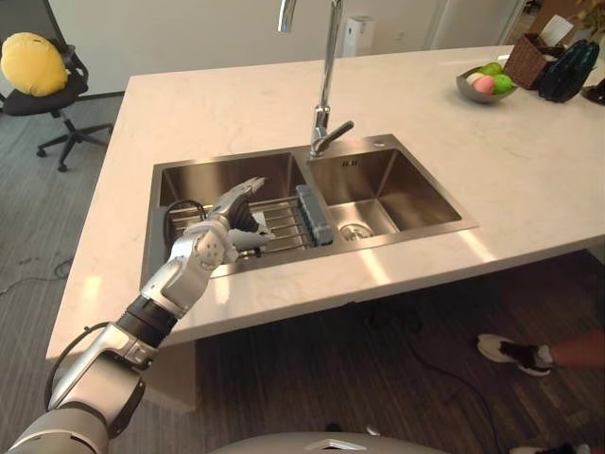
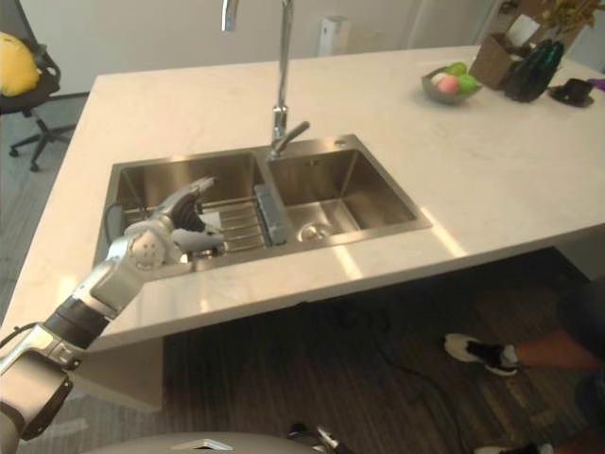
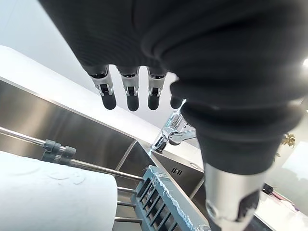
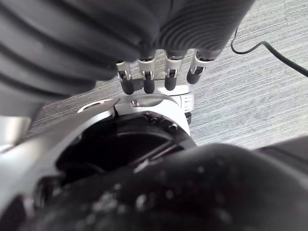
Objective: Walk over to the sink, pick up the cup, carry it to the dishwasher, place the cup inside the dishwasher, then close the dishwasher door
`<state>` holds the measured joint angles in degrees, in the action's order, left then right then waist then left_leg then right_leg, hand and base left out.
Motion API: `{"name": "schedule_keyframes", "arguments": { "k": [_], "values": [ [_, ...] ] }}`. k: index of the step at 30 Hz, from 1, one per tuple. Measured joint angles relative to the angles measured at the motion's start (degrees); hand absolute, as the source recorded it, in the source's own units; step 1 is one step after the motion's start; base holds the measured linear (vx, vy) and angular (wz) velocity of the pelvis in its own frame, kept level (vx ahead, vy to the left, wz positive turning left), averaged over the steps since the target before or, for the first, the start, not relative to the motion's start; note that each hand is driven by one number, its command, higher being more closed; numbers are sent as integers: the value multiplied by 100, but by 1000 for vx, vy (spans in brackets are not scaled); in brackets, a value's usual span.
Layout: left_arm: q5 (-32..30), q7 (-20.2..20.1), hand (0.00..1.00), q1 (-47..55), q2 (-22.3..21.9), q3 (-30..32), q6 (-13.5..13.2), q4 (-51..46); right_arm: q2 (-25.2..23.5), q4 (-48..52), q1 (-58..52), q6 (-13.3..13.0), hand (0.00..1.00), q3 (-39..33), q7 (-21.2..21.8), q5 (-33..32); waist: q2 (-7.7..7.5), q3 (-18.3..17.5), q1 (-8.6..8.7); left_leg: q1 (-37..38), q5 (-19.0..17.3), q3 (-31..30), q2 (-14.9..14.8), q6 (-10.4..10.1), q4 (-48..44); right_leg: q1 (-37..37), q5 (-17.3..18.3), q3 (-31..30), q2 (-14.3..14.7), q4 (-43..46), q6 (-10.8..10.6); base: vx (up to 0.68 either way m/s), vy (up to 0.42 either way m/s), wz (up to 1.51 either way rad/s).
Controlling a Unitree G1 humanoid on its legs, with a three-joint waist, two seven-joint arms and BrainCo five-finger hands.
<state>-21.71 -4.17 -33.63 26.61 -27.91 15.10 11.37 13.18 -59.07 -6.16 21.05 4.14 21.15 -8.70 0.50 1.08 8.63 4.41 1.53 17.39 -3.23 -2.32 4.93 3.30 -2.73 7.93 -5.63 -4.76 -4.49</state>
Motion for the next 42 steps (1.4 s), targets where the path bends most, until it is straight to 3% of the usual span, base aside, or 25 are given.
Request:
{"name": "schedule_keyframes", "arguments": {
  "k": [8, 12, 24, 36, 42],
  "values": [
    [-524, -293, 0, -333, 9, -152, 16, 989, 76, 197, -22, 18, 0, 9, -1, -60, 132, 66, 204, -21, -30, 166, -51, -54, 0, -125, -67, -138, 44, -12, 13, -19, -11, -14],
    [-618, -362, 0, -443, 9, -143, 223, 1471, 68, 194, -26, 17, 0, 6, 0, -59, 138, 69, 225, -19, -23, 252, -89, -60, -1, -154, -79, -233, 86, 15, 18, 57, -19, -12],
    [-831, 266, 0, -682, -32, 106, 321, 2215, 78, 199, -41, -119, 0, -32, -10, -118, 208, 145, 309, -16, 3, 282, -112, -81, 0, -171, -61, -228, 102, 52, 46, 2, -6, -1],
    [-1017, 126, 0, -770, -65, 303, 171, 2819, 61, 207, -64, -153, 0, -122, -8, -204, 224, 243, 397, -14, -8, 343, -140, -97, 0, -243, -29, -270, 119, 137, 63, 11, -5, -1],
    [-1129, -103, 0, -765, -66, 303, 116, 2816, 67, 216, -160, -344, 0, -149, 0, -195, 263, 271, 408, -20, -14, 330, -155, -106, 0, -222, -27, -253, 138, 112, 64, 11, -6, 0]
  ]
}}
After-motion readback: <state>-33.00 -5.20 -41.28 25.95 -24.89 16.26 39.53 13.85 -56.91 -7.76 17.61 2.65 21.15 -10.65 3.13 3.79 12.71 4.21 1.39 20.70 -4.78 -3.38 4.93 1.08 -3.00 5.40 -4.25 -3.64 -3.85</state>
